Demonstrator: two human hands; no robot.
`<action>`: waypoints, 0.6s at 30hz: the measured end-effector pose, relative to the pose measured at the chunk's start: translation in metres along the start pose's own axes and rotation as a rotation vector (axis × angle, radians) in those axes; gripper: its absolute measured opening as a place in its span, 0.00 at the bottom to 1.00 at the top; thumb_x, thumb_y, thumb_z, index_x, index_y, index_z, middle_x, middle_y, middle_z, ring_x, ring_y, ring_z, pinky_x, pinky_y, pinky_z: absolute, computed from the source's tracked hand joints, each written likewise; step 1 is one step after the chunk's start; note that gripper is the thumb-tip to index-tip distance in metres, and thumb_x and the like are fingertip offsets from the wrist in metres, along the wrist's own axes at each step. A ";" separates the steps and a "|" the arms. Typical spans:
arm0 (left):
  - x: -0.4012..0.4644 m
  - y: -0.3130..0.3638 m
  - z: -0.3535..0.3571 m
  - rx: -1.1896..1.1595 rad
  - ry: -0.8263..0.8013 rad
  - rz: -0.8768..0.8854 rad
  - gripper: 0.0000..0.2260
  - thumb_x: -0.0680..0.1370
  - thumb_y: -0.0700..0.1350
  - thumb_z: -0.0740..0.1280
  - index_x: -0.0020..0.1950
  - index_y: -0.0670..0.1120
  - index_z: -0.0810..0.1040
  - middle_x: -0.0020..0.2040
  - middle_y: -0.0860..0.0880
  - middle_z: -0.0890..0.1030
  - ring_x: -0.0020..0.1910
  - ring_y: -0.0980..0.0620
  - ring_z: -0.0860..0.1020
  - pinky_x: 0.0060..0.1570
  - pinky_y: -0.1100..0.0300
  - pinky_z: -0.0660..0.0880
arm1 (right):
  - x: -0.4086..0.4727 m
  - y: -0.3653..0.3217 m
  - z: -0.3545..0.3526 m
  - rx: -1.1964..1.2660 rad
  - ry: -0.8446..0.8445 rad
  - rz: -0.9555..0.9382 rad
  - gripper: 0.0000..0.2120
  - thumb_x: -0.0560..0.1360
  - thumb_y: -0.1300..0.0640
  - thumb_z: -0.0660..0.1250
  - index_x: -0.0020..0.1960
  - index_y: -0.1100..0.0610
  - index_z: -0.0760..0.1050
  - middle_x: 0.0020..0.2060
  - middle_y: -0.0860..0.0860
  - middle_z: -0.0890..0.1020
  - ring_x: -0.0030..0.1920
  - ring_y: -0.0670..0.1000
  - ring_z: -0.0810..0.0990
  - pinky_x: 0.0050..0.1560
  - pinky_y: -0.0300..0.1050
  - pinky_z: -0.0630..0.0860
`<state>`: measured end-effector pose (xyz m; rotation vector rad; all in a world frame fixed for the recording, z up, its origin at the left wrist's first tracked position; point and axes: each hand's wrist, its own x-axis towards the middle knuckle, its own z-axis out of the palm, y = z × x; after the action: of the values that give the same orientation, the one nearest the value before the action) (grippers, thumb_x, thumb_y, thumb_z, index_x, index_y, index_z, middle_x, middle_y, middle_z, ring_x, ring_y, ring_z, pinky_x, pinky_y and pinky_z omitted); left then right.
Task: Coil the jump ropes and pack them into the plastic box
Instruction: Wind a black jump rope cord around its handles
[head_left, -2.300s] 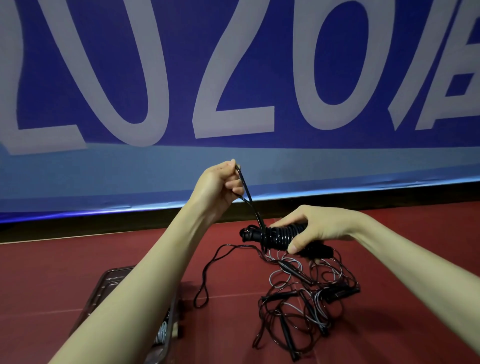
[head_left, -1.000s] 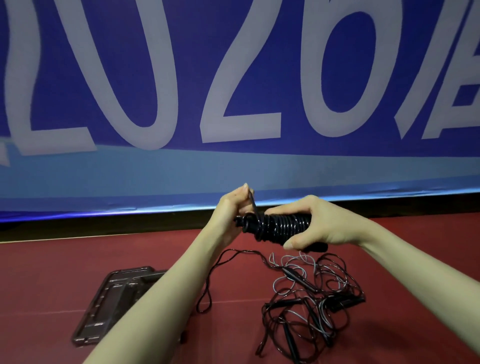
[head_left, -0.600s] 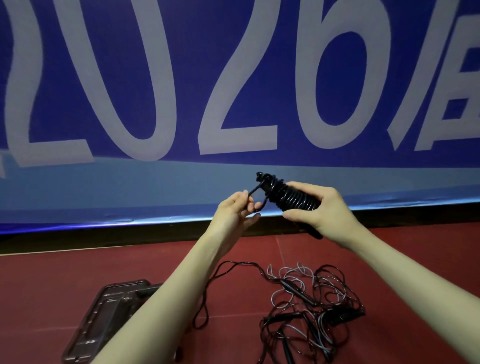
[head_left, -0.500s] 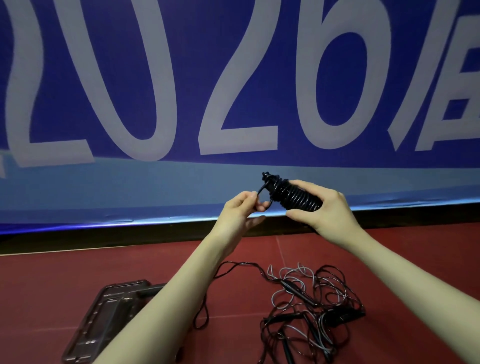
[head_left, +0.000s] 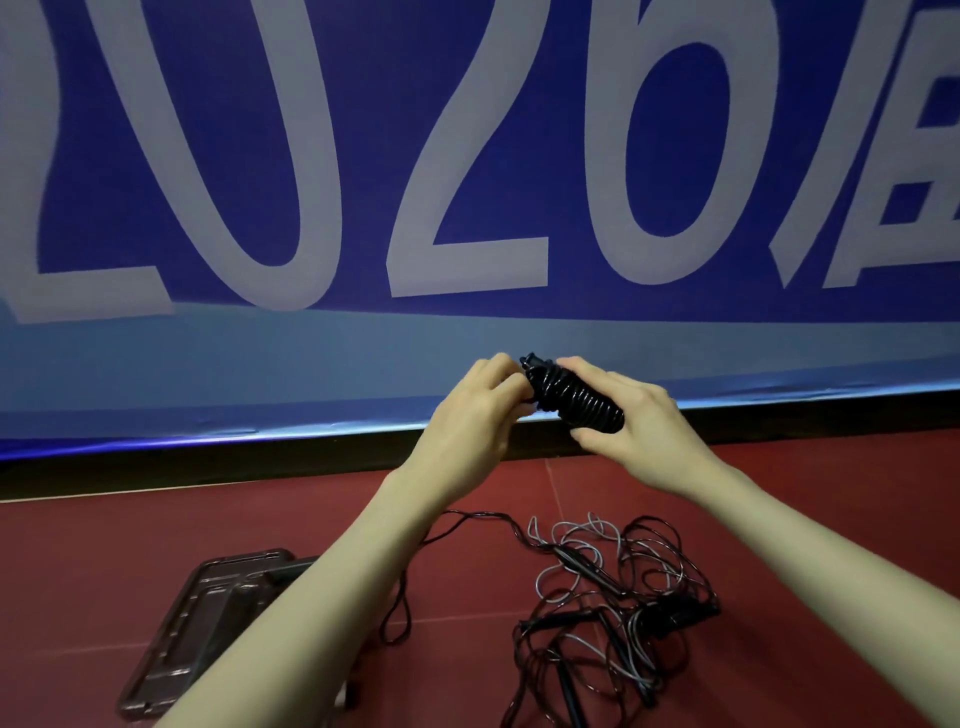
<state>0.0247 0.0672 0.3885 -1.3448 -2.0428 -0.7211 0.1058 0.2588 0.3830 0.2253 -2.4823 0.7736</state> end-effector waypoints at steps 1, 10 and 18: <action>0.001 0.002 0.000 0.001 0.027 -0.040 0.09 0.79 0.48 0.57 0.49 0.45 0.73 0.49 0.52 0.70 0.44 0.50 0.70 0.36 0.47 0.73 | 0.001 0.000 -0.002 0.024 0.011 -0.006 0.33 0.70 0.57 0.70 0.68 0.34 0.64 0.49 0.50 0.80 0.46 0.54 0.78 0.49 0.55 0.76; 0.008 0.021 -0.003 -0.530 0.120 -0.357 0.06 0.77 0.38 0.68 0.42 0.42 0.74 0.48 0.51 0.72 0.41 0.60 0.75 0.44 0.67 0.73 | 0.001 -0.002 -0.002 0.095 0.102 0.000 0.33 0.70 0.59 0.71 0.68 0.37 0.66 0.48 0.48 0.80 0.45 0.53 0.78 0.50 0.54 0.76; 0.008 0.016 -0.012 -0.734 0.173 -0.299 0.06 0.77 0.32 0.66 0.44 0.43 0.77 0.55 0.52 0.79 0.48 0.51 0.80 0.41 0.61 0.77 | 0.000 -0.011 -0.006 0.335 0.078 0.083 0.32 0.70 0.65 0.73 0.69 0.43 0.71 0.43 0.45 0.81 0.31 0.41 0.72 0.34 0.33 0.71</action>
<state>0.0394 0.0690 0.4040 -1.2722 -1.9255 -1.7809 0.1117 0.2534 0.3924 0.2078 -2.2896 1.2098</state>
